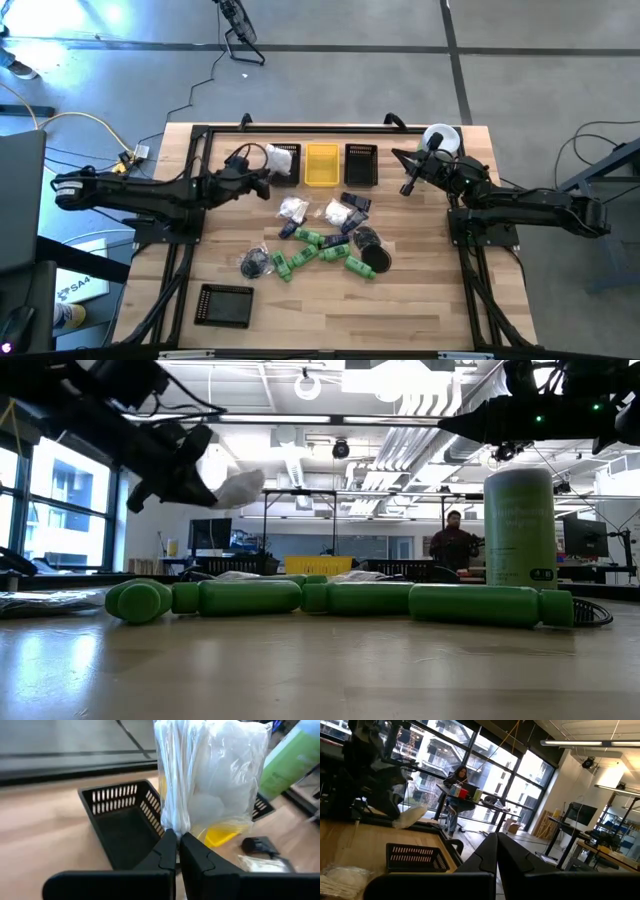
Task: Pick & Place Travel size toiletries
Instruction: Put the cotton pack into the top left black bin
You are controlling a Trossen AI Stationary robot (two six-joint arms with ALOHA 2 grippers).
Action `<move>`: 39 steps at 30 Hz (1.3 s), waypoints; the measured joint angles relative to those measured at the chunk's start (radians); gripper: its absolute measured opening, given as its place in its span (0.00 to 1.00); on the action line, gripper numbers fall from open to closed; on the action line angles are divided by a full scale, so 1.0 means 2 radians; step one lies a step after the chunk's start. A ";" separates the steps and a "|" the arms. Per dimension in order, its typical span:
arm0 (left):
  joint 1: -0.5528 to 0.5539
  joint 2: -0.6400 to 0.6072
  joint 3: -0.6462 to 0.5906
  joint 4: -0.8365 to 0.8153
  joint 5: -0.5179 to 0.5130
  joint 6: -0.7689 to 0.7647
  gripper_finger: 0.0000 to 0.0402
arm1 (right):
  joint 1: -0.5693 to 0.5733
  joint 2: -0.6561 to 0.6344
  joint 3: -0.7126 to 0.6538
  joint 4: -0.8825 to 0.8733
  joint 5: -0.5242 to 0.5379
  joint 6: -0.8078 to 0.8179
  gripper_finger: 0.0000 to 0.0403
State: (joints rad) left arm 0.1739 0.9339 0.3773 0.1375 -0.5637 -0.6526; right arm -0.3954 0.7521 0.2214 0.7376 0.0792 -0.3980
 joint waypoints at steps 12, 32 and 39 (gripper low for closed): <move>0.046 0.074 0.114 -0.189 -0.001 0.028 0.00 | 0.000 0.000 0.000 -0.007 0.000 0.000 0.00; 0.045 0.215 0.192 -0.220 -0.020 0.053 0.00 | 0.000 0.000 0.000 -0.024 0.000 0.000 0.00; 0.045 0.217 0.192 -0.228 -0.025 0.061 0.02 | 0.000 0.000 0.000 -0.026 0.000 0.000 0.00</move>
State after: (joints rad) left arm 0.2638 1.3678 0.7612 -0.3184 -0.6129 -0.5299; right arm -0.3954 0.7521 0.2214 0.6857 0.0795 -0.3981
